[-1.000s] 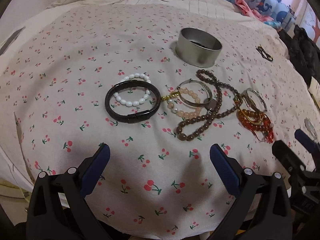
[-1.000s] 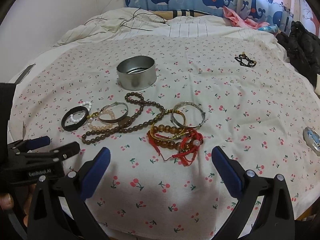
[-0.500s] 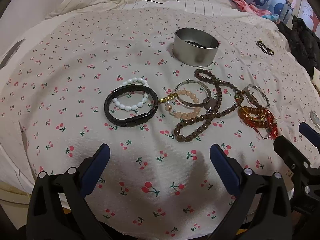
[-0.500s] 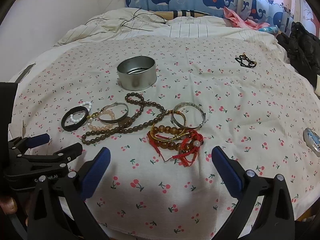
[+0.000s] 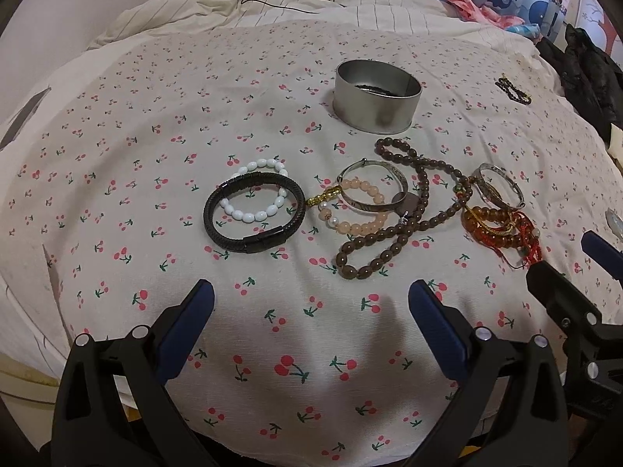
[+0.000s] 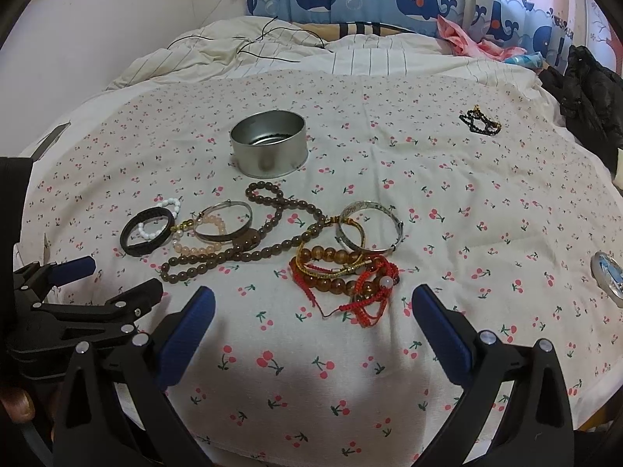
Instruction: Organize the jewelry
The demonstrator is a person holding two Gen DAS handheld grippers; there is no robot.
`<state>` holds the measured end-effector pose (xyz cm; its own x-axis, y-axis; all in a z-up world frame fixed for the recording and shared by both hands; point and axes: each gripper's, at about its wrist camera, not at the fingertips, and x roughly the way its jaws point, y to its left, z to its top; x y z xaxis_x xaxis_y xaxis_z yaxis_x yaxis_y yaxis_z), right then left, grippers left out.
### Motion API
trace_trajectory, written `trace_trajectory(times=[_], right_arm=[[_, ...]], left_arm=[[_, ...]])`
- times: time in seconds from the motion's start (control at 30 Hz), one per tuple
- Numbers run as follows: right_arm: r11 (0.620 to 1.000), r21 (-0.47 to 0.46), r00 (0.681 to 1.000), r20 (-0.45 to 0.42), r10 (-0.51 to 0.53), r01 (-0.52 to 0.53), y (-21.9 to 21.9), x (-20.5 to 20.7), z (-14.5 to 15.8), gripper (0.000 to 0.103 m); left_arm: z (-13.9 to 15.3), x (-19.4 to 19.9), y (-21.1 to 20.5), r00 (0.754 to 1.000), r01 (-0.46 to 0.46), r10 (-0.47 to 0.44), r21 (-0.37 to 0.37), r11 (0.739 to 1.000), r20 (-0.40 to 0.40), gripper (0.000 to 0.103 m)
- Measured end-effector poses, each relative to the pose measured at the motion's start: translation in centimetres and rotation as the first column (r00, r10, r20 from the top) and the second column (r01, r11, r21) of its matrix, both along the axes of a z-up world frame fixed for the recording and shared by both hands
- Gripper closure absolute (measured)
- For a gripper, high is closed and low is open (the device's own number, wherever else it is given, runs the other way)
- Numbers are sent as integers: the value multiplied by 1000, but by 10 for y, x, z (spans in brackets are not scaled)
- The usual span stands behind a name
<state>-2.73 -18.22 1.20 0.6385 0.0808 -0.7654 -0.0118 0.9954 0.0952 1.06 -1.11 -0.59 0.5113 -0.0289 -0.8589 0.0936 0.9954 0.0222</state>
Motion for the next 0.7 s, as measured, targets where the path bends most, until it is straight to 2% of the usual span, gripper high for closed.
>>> trace_trajectory(times=[0.7], right_arm=[[1000, 4, 1000, -3, 1, -1, 1, 1, -1, 5]], left_arm=[[1, 0, -2, 1000, 1, -1, -5, 1000, -1, 7]])
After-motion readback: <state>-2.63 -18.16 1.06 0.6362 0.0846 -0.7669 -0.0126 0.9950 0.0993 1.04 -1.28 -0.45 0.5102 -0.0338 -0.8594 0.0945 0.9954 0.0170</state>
